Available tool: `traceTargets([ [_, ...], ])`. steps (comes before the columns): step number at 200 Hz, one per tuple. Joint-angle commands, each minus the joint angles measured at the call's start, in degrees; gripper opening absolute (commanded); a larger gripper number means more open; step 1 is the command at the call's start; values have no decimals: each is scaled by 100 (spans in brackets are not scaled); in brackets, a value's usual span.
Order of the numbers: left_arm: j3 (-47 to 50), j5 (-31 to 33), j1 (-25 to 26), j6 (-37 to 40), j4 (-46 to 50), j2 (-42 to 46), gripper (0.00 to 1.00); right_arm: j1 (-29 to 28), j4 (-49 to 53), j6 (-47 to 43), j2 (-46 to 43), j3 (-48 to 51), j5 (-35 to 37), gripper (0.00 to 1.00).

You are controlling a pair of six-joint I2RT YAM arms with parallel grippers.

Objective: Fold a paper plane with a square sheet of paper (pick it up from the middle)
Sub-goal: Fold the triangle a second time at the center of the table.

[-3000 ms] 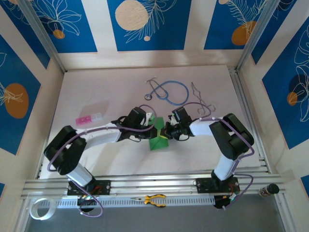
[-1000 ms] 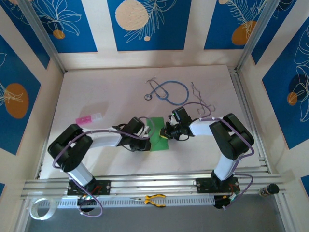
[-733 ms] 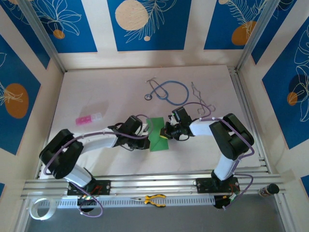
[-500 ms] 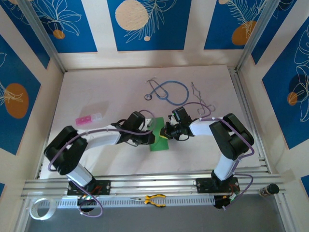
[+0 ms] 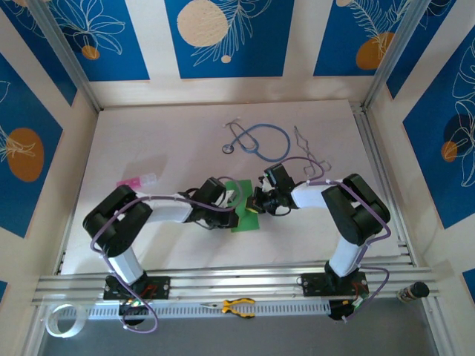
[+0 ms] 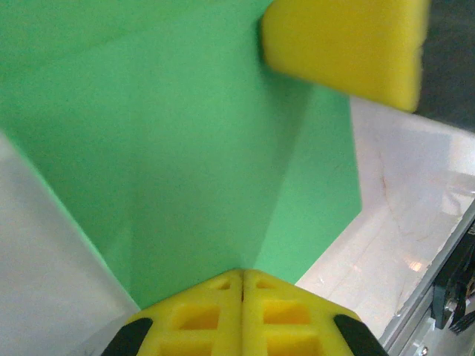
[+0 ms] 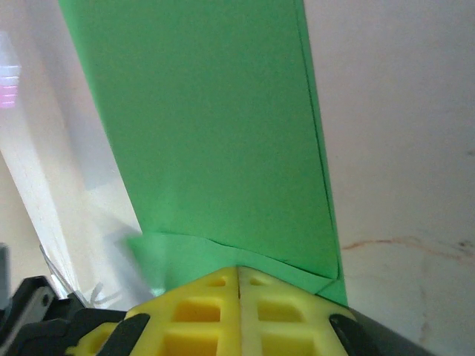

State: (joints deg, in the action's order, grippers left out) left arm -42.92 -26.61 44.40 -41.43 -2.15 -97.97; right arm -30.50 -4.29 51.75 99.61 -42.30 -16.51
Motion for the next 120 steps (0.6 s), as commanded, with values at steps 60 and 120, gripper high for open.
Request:
traceTargets([
  [60, 568, 253, 69, 467, 790, 499, 0, 27, 811, -33, 292, 123, 514, 0],
  [120, 561, 393, 87, 630, 1088, 914, 0, 27, 843, -59, 258, 116, 526, 0],
])
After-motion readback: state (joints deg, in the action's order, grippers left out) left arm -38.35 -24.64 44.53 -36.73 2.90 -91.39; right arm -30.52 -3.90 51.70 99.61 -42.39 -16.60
